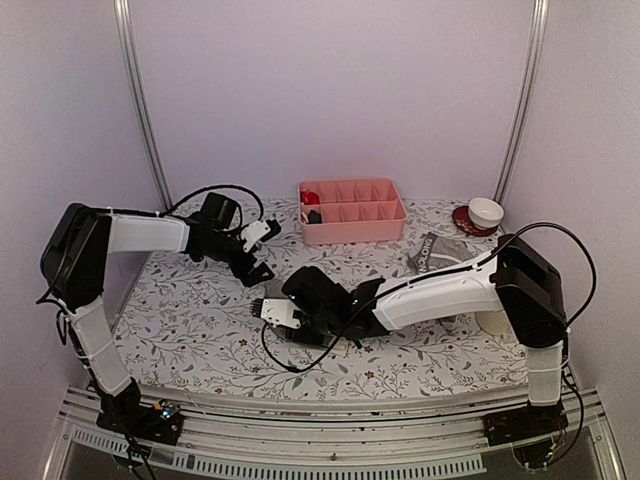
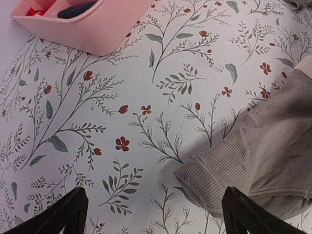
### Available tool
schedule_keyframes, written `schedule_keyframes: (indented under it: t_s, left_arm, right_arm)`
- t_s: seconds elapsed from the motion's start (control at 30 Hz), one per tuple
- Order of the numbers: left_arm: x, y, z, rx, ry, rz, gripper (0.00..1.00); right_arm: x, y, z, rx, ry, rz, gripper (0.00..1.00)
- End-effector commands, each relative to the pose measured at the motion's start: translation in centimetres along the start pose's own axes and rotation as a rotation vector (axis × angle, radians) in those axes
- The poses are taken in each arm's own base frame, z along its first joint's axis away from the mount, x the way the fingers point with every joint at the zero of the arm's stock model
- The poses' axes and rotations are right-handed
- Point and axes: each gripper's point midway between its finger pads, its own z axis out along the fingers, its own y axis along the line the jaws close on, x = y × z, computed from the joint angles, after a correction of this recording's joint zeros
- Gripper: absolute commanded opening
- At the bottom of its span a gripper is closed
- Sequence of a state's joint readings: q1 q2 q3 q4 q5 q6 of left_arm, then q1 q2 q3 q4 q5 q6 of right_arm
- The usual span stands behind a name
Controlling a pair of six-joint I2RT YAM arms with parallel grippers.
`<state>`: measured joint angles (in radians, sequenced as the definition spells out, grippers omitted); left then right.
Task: Roll the underwear
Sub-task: Fold the underwear at the center of the board, then smooth out the underwear at the center of the board.
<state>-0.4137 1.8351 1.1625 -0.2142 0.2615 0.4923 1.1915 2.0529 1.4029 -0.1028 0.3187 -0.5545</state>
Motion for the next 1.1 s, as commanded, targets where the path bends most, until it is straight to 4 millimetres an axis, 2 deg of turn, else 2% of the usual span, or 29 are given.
schedule_keyframes:
  t_s: [0.0,0.23,0.53,0.8,0.93,1.07]
  left_arm:
    - [-0.2,0.5,0.3,-0.018,-0.022,-0.042,0.98]
    - [0.5,0.3,0.4,-0.02,-0.014,-0.05,0.98]
    - [0.9,0.4,0.9,-0.027,-0.002,-0.057,0.98]
    - [1.2,0.4,1.1,-0.026,0.006,-0.059,0.98]
    - [1.3,0.3,1.3,-0.022,0.009,-0.059,0.99]
    - [1.3,0.2,1.3,-0.022,0.009,-0.058,0.98]
  right_arm:
    - [-0.2,1.3,1.8,-0.031,0.007,-0.054,0.53]
    - [0.5,1.7,3.5,-0.041,0.027,-0.058,0.47]
    - [1.4,2.8,3.7,-0.105,0.04,-0.049,0.41]
    - [2.3,2.8,4.4,-0.114,0.059,-0.028,0.22]
    - [2.3,2.8,4.5,-0.117,0.06,-0.028,0.2]
    - [2.3,3.0,4.6,-0.126,0.059,-0.029,0.09]
